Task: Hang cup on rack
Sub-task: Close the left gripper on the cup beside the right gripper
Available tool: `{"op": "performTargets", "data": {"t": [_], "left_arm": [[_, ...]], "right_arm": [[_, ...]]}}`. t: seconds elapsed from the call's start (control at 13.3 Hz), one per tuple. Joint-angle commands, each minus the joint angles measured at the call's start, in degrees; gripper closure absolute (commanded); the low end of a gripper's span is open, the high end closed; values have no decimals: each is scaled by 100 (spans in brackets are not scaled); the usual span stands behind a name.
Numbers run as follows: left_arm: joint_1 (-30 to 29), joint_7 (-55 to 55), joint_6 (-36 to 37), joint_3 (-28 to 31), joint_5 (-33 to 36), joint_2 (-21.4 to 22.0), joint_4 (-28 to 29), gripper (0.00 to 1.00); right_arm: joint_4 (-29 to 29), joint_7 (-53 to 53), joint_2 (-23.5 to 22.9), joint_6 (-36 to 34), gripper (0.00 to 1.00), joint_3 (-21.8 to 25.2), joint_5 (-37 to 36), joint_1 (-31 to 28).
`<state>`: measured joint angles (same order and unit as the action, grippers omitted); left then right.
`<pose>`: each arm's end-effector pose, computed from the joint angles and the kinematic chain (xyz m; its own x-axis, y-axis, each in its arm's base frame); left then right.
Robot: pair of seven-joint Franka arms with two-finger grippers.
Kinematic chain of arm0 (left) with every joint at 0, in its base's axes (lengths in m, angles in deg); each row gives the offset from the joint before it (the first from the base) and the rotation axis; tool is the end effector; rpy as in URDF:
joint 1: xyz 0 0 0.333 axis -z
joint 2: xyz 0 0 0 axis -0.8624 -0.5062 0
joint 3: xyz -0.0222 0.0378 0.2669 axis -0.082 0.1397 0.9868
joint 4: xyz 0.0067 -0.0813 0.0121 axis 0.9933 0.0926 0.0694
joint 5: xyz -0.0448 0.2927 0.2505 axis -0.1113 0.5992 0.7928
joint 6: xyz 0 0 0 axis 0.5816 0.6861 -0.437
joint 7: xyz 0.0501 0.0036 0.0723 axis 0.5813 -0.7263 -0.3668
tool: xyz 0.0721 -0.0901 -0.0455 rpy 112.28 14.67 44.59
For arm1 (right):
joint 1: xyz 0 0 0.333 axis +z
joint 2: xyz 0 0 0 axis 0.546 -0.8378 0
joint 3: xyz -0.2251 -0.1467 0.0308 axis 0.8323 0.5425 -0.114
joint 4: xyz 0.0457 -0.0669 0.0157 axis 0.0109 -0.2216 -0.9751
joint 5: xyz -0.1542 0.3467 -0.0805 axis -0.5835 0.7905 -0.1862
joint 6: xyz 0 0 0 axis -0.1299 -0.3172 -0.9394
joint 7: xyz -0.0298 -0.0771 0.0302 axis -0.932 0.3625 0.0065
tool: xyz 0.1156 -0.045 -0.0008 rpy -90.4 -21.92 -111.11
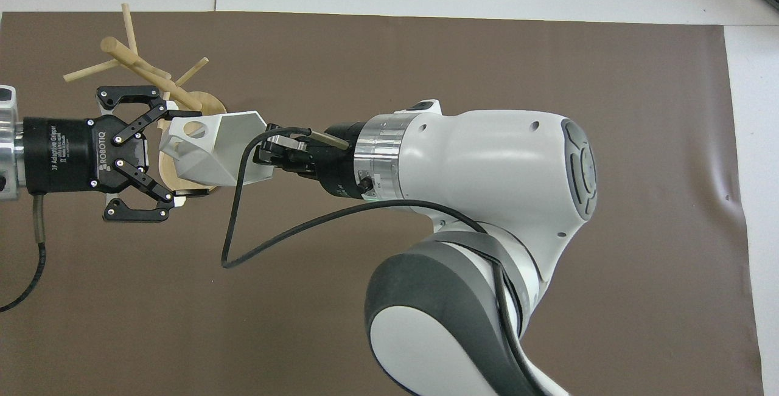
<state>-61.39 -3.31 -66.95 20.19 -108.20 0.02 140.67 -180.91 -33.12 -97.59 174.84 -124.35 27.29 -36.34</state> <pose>0.5218 -0.1142 0.5324 0.0097 0.5992 -0.8005 0.9964 0.0620 0.0586 0.5174 0.4145 0.5363 0.9702 -0.2356 -0.0559 -0.1828 -0.5608 -0.8075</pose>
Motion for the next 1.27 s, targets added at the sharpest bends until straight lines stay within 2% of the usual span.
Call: {"op": "performTargets", "data": {"t": [0.0, 0.07, 0.3, 0.45, 0.53, 0.75, 1.05, 1.2], "left_arm": [[84, 164, -59, 53, -48, 32, 112, 0], [84, 163, -42, 53, -48, 32, 112, 5], [75, 198, -15, 53, -48, 24, 86, 69], [75, 539, 11, 53, -39, 23, 68, 94], [75, 594, 11, 53, -48, 32, 77, 100], [57, 559, 2, 53, -57, 32, 86, 100], [48, 480, 125, 71, -22, 41, 103, 100], [48, 462, 125, 71, 127, 41, 103, 100]], "right_arm": [[-3, 3, -46, 153, 100, -92, 44, -36], [-3, -5, -46, 153, 100, -92, 44, -36], [-3, -14, -46, 153, 100, -92, 44, -36], [-3, -23, -54, 153, 100, -101, 44, -36], [-3, -32, -54, 144, 100, -92, 44, -36], [-3, -32, -54, 127, 100, -92, 44, -45], [-3, -23, -54, 109, 69, -92, 44, -54], [-3, -23, -54, 100, 58, -92, 36, -71]]}}
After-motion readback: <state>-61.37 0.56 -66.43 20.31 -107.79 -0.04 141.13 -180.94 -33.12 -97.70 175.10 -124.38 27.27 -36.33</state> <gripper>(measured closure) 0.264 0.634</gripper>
